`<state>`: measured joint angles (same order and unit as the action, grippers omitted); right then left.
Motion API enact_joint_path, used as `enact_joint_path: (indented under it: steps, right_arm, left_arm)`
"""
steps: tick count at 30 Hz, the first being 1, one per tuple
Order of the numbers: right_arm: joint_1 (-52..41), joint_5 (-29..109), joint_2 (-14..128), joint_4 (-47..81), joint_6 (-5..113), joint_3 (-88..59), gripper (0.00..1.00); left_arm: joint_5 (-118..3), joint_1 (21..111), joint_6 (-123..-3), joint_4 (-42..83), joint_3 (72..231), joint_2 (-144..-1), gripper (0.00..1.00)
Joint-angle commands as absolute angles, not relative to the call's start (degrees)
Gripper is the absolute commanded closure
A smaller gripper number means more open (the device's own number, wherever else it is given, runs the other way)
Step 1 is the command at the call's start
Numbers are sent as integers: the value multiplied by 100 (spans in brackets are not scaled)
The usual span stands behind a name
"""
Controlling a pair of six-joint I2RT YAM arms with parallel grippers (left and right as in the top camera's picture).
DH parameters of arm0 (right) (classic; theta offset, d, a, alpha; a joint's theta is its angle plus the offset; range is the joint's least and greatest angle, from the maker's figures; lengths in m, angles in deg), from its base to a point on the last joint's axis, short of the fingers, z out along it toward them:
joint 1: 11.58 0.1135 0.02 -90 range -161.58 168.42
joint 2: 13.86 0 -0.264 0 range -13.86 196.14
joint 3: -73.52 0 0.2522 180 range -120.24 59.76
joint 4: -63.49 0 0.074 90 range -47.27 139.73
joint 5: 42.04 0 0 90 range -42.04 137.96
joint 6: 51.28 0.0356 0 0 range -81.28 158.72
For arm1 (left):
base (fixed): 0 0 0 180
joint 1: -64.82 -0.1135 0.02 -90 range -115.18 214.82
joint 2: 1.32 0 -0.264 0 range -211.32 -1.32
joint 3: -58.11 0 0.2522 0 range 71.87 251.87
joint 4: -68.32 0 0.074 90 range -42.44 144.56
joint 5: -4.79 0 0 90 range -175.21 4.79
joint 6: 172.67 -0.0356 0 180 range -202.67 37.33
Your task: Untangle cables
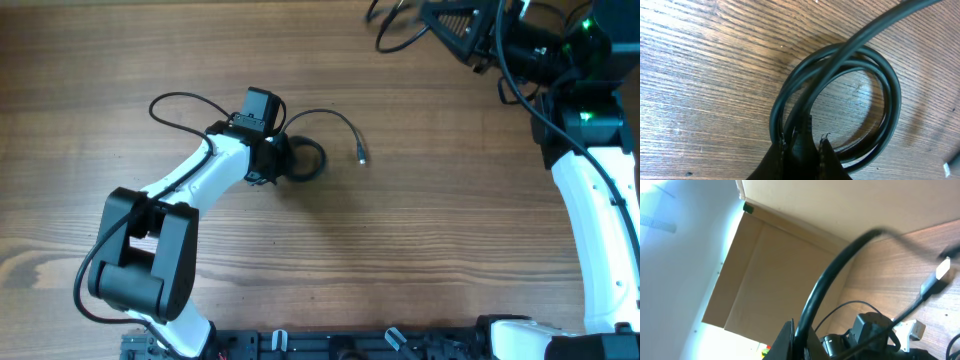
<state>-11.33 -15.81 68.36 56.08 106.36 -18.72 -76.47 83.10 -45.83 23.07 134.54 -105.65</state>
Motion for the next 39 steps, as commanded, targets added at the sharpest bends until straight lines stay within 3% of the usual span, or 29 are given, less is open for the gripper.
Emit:
enact_joint_path:
  steps: [1,3,5,8,9,12,16,20,21,22,23,25,26,39]
  right_arm:
    - [-1166,-1985,6724,5328,10319,-1975,95]
    - [-1166,-1937,6728,5007,10127,-1975,95]
    - [-1162,-1891,6728,4563,9757,-1975,95]
    - [-1137,-1754,6728,3728,9062,-1975,95]
    - [-1140,-1743,6728,3462,8837,-1975,95]
    - [-1100,-1743,6728,2913,8518,-1975,95]
    - [-678,-886,6728,1545,8212,-1972,95]
    - [-303,-1157,6728,1204,7696,-1972,95]
    - [-270,-1301,6728,1114,7593,-1972,96]
    - [-215,-1378,6728,1009,7464,-1972,96]
    - [-187,-1384,6728,950,7471,-1972,96]
    - [-178,-1695,6728,961,7488,-1972,95]
    - [-178,-1889,6728,963,7486,-1972,95]
    - [205,-2394,6728,1372,8166,-1972,95]
  left_arm:
    - [-7455,8293,-4474,2270,13467,-10653,82]
    - [-6998,8293,-4791,2272,13500,-10607,83]
    - [-6454,8293,-5368,2272,13553,-10336,76]
    - [-6356,8293,-5372,2233,13553,-9715,46]
    - [-6356,8293,-5368,2198,13553,-9440,26]
    - [-6347,8293,-5177,2106,13553,-9014,12]
    - [-5280,8293,-4878,2381,13553,-8465,14]
    - [-5302,8092,-3698,2532,13553,-8113,18]
    - [-5167,8035,-3704,2543,13553,-8113,27]
    - [-4679,7963,-3905,2639,13553,-8113,30]
    - [-4316,7915,-4190,2827,13553,-8113,27]
    - [-4356,7878,-4865,2952,13553,-8117,9]
    - [-4365,7880,-5062,2943,13553,-8120,6]
    - [-4297,8190,-7370,2784,13553,-8124,6]
